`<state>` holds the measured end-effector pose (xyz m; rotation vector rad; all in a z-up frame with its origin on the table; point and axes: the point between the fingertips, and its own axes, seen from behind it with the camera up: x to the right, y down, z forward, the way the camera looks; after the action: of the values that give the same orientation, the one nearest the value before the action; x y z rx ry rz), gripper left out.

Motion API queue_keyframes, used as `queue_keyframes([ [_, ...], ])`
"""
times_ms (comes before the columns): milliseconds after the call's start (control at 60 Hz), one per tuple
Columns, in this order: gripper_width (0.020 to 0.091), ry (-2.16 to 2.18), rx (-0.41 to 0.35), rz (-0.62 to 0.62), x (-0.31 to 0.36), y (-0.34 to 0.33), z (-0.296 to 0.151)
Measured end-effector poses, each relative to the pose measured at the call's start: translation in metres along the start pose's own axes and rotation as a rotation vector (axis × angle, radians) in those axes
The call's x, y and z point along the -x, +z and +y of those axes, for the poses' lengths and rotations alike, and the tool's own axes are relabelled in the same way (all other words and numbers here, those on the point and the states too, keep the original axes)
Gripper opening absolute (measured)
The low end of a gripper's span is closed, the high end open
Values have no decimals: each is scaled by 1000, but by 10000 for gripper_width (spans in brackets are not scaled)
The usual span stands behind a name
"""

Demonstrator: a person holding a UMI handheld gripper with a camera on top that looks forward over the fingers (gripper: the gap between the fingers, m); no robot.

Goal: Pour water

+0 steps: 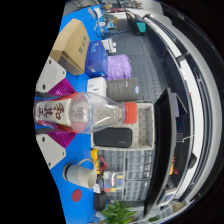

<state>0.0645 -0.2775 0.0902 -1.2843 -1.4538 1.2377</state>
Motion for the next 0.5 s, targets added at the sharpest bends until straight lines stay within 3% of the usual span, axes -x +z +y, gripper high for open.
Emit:
queue_keyframes([
  [100, 417, 113, 63, -7, -5, 2, -3],
  [233, 419, 364, 79, -62, -14, 18, -20],
  [500, 421, 987, 96, -53, -60, 49, -59],
])
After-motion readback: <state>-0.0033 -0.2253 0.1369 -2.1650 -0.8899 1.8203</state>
